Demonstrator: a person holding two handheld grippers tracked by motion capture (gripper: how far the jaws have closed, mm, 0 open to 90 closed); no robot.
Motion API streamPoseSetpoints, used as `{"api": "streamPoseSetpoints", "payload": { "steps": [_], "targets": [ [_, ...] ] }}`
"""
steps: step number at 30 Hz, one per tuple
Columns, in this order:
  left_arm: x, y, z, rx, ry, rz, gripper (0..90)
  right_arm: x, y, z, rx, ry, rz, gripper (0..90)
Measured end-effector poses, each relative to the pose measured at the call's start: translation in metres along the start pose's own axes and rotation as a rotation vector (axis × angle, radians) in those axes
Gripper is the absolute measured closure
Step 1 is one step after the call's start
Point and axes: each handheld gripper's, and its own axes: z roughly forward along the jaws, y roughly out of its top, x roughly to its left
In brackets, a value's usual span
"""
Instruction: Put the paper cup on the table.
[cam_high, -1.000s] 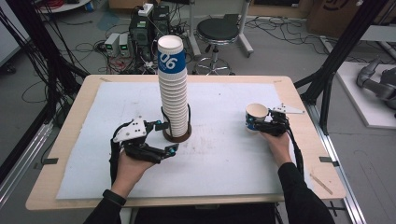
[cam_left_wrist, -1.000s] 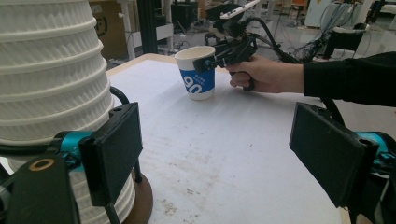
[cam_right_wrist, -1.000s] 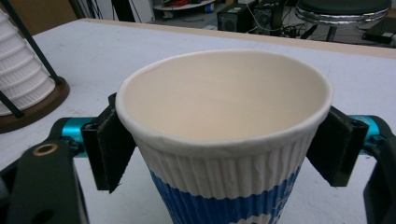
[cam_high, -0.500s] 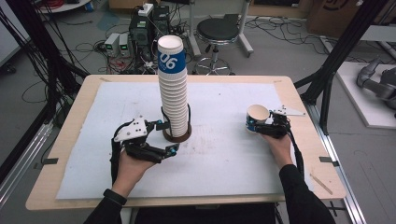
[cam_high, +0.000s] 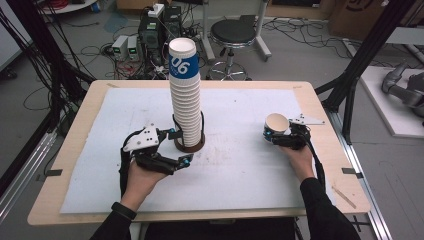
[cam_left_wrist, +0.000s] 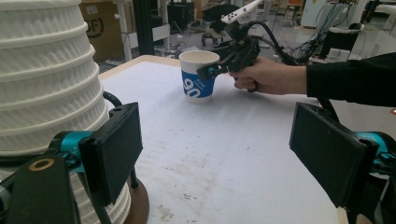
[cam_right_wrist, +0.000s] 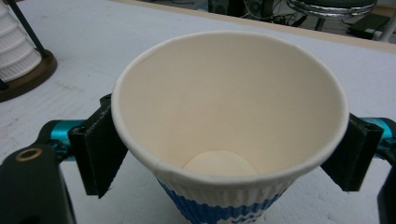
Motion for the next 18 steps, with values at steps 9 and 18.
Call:
{"api": "streamPoseSetpoints", "payload": {
  "steps": [9,18],
  "targets": [
    [-0.0007,0.0004,0.0014,0.004,-0.012,0.002,17.0,0.002,-0.0003,0.0001,0.021,-0.032,0.003,13.4],
    [-0.0004,0.0008,0.0029,0.01,-0.016,0.005,17.0,0.0057,0.0021,-0.0081,0.065,-0.057,-0.004,13.3]
  ]
}}
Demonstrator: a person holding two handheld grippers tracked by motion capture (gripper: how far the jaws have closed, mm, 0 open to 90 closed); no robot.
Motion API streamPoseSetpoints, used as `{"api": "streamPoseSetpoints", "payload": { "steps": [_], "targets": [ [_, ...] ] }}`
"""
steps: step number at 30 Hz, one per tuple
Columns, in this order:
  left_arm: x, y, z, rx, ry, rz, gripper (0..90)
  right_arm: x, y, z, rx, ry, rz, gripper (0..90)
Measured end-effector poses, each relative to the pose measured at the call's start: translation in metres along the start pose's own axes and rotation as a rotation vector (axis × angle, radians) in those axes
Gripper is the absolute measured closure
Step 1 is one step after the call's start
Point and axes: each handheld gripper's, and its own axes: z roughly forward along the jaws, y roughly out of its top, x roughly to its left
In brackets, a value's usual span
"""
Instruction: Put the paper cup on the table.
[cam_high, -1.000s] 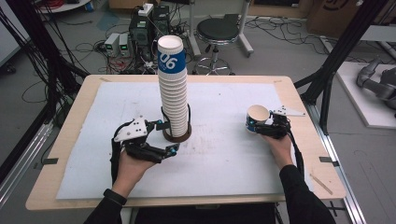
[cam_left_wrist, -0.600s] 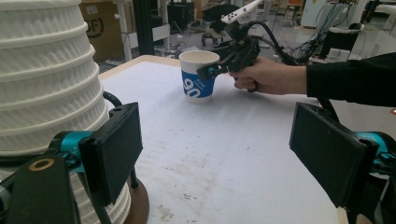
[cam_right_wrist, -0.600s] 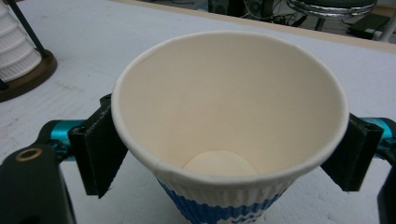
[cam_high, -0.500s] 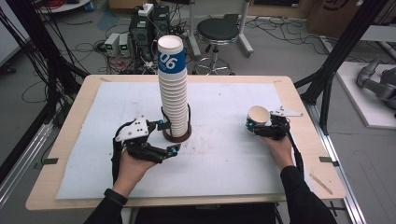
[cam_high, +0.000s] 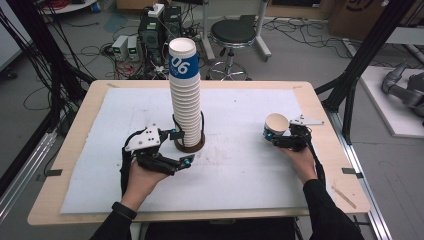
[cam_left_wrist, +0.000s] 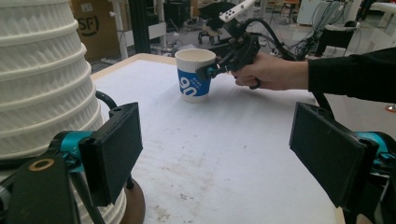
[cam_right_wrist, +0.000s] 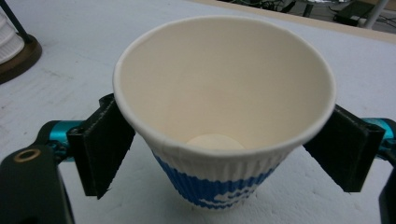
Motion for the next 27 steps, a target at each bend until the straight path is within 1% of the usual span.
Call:
{"api": "streamPoseSetpoints", "payload": {
  "steps": [2,4,6,7,9,12,13,14,16,17,21,23,24,26,27],
  "targets": [
    [0.0,0.0,0.001,0.001,-0.001,-0.002,17.0,0.0,0.0,-0.003,0.014,-0.006,0.001,13.3],
    [0.0,0.0,0.001,0.0,-0.002,-0.003,17.0,-0.001,-0.002,-0.006,0.017,0.003,0.008,13.3],
    [0.0,0.001,0.002,0.0,-0.002,0.001,17.0,0.0,-0.003,-0.01,0.031,-0.003,0.008,13.3],
    [0.0,0.001,0.002,-0.001,-0.004,0.001,17.0,0.0,-0.004,-0.013,0.04,0.002,0.012,13.3],
    [0.0,0.001,0.002,0.0,-0.003,0.001,17.0,0.0,-0.004,-0.017,0.042,-0.007,0.009,13.3],
    [0.001,0.001,0.003,0.003,-0.002,0.002,17.0,-0.002,-0.006,-0.027,0.03,0.012,0.027,13.3],
    [0.001,0.001,0.003,0.003,-0.001,0.001,17.0,-0.002,-0.006,-0.032,0.025,0.031,0.025,13.3],
    [0.001,0.001,0.003,0.0,0.001,0.0,17.0,-0.002,-0.006,-0.035,0.019,0.038,0.018,13.4],
    [0.001,0.002,0.002,-0.001,0.005,0.002,17.0,-0.003,-0.005,-0.045,-0.002,0.087,0.005,13.7],
    [0.001,0.003,0.002,-0.001,0.004,0.004,17.0,-0.003,-0.004,-0.05,-0.011,0.101,0.006,14.7],
    [0.0,0.004,0.003,-0.003,0.009,0.003,17.0,0.0,-0.002,-0.069,-0.062,0.123,0.008,14.7],
    [-0.001,0.005,0.005,-0.001,0.012,0.007,17.0,0.002,0.001,-0.076,-0.09,0.143,0.0,14.7],
    [-0.001,0.005,0.006,-0.001,0.009,0.008,17.0,0.003,0.002,-0.079,-0.104,0.146,-0.004,14.7],
    [-0.001,0.006,0.008,-0.002,0.006,0.009,17.0,0.006,0.005,-0.085,-0.137,0.172,-0.012,14.7],
    [0.0,0.007,0.009,-0.001,0.002,0.01,17.0,0.008,0.007,-0.088,-0.154,0.178,-0.02,14.7]
  ]
}}
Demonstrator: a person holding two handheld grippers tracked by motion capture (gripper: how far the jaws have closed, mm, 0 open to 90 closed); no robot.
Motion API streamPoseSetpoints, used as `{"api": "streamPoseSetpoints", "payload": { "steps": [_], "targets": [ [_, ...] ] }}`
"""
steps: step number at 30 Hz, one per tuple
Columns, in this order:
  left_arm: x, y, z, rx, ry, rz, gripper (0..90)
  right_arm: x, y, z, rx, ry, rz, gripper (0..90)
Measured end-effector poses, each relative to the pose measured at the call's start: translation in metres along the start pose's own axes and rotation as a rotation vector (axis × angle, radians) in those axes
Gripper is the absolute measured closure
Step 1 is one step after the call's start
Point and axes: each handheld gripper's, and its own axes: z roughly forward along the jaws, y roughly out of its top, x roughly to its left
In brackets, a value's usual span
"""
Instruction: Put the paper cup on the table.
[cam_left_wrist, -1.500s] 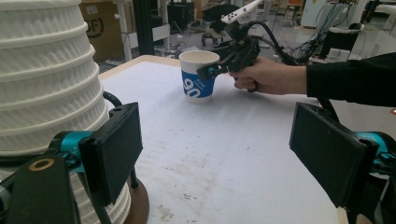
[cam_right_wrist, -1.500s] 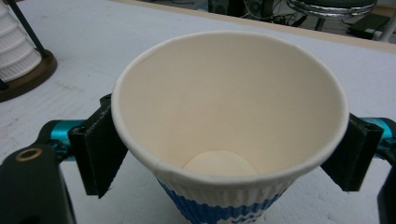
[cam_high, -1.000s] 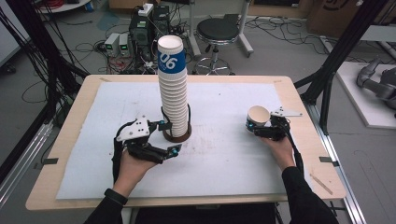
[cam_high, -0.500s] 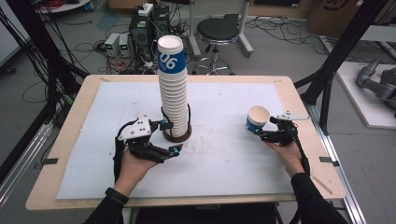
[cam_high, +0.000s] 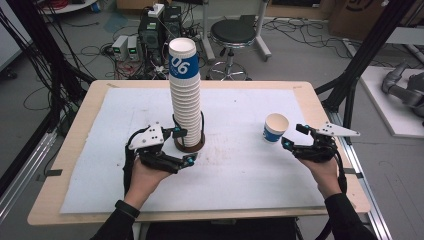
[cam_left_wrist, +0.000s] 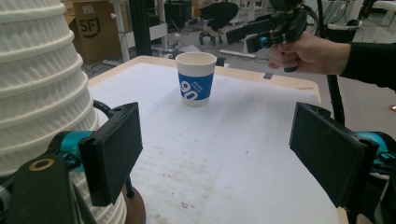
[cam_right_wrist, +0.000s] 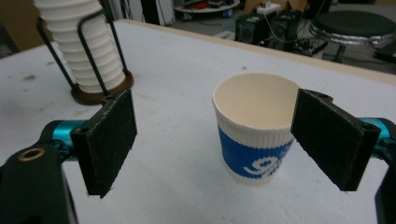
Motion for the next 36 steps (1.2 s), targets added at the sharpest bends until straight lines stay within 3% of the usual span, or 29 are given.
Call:
{"api": "streamPoseSetpoints", "payload": {
  "steps": [4,8,10,13,16,25,36],
  "targets": [
    [0.001,0.001,0.008,-0.004,-0.008,-0.012,17.1,0.007,0.008,-0.005,-0.048,0.021,-0.048,14.8],
    [0.0,0.002,0.012,-0.004,-0.023,-0.015,17.1,0.007,0.013,-0.01,-0.081,0.07,-0.055,14.7],
    [-0.002,0.003,0.012,-0.012,-0.022,-0.014,17.1,0.009,0.018,-0.012,-0.088,0.097,-0.058,14.7],
    [-0.002,0.005,0.009,-0.021,-0.013,0.002,17.1,0.015,0.027,-0.017,-0.106,0.111,-0.091,14.8],
    [0.001,0.005,0.004,-0.038,0.001,-0.001,17.1,0.018,0.034,-0.021,-0.133,0.118,-0.089,14.8],
    [0.002,0.0,-0.009,-0.034,0.021,-0.007,17.1,0.026,0.046,-0.016,-0.142,0.131,-0.094,15.0],
    [-0.002,0.004,-0.018,-0.052,0.04,0.005,17.0,0.029,0.047,-0.015,-0.143,0.165,-0.094,15.0]
  ]
}}
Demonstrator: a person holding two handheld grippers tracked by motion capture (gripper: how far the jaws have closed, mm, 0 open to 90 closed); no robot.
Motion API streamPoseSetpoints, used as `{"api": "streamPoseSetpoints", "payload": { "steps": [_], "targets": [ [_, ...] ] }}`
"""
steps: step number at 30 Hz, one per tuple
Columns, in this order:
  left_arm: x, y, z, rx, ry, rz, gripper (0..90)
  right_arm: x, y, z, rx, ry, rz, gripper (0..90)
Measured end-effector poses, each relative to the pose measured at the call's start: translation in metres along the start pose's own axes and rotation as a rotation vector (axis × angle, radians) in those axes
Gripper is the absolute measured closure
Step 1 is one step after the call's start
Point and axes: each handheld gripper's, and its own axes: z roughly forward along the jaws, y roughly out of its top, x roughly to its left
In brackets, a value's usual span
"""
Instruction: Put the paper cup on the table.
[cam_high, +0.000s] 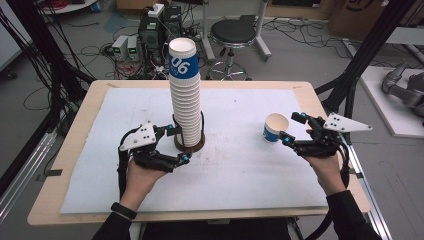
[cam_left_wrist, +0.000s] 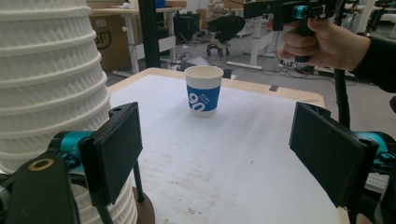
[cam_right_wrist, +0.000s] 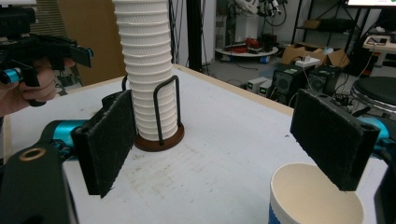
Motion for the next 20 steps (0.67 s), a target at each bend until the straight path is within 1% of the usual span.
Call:
{"api": "streamPoseSetpoints", "payload": {
  "steps": [4,7,11,20],
  "targets": [
    [0.0007,0.0015,-0.0015,-0.009,0.0,-0.003,17.0,0.0002,0.0007,-0.0018,-0.007,0.001,-0.007,15.0],
    [0.0018,0.0028,-0.0033,-0.015,0.0,-0.005,17.0,0.0003,-0.0002,-0.001,0.003,0.005,-0.008,15.0],
    [0.0028,0.003,-0.0047,-0.014,0.003,-0.007,17.0,-0.0002,-0.0025,0.0011,0.016,0.009,-0.007,15.0],
    [0.002,0.0004,-0.006,0.001,0.007,-0.008,17.0,-0.0019,-0.0034,0.0012,0.014,0.007,-0.005,14.9]
  ]
}}
